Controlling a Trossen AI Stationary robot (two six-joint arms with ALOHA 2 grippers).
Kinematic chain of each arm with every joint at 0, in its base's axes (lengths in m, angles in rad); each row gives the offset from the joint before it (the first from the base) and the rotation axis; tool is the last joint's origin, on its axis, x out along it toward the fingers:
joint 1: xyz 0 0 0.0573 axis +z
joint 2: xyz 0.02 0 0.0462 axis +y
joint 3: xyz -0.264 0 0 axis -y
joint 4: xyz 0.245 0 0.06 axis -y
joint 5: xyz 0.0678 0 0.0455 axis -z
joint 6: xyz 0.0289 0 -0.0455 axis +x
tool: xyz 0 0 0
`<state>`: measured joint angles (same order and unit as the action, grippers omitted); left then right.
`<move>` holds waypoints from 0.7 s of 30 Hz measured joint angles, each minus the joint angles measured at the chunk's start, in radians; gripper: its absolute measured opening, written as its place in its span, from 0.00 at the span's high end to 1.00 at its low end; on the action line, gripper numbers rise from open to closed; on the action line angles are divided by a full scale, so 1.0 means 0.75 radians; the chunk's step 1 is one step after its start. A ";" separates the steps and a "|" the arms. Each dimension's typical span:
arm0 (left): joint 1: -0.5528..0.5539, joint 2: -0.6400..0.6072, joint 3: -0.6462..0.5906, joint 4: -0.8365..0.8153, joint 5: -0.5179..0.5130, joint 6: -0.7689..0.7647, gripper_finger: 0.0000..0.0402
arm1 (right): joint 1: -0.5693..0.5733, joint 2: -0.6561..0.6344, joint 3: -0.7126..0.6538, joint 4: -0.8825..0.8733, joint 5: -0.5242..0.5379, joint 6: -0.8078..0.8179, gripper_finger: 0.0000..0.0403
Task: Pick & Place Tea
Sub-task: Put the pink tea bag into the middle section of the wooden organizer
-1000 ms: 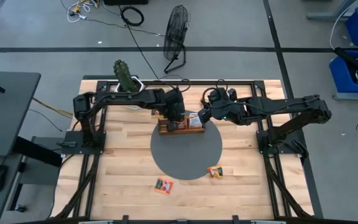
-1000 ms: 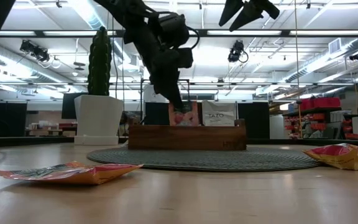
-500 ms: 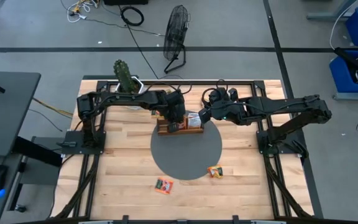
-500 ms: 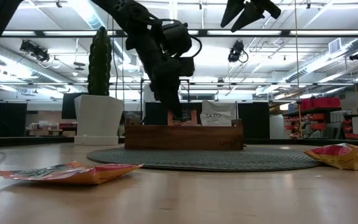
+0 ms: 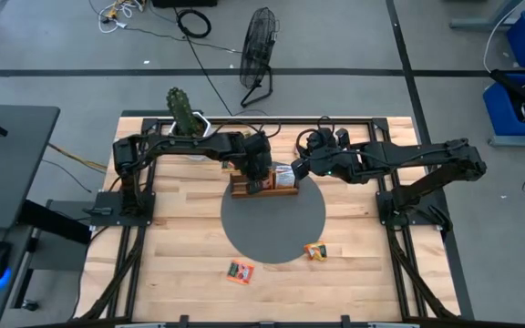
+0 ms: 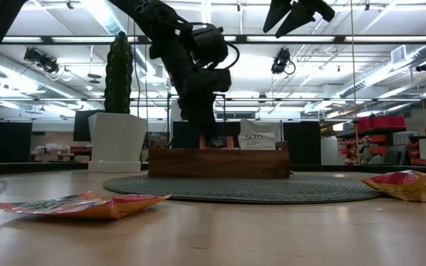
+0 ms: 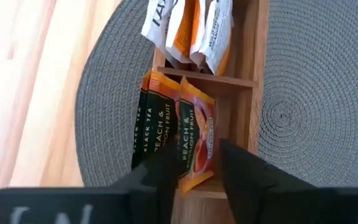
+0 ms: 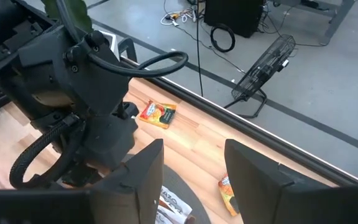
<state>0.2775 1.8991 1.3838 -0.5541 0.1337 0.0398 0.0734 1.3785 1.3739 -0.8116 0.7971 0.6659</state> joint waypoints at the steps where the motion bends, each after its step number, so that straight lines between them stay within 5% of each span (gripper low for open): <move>1: 0.002 -0.007 0.000 -0.005 0.000 -0.005 0.67 | 0.000 0.000 0.000 0.000 0.000 0.000 0.56; 9: 0.024 -0.125 -0.001 0.002 0.001 -0.036 0.59 | 0.000 0.000 0.000 -0.001 -0.001 0.003 0.56; 21: 0.037 -0.342 -0.001 0.030 0.053 -0.110 0.63 | 0.000 0.001 -0.058 -0.010 -0.033 0.076 0.56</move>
<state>0.3053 1.6426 1.3834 -0.5317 0.1734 -0.0427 0.0734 1.3788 1.3306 -0.8193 0.7725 0.7228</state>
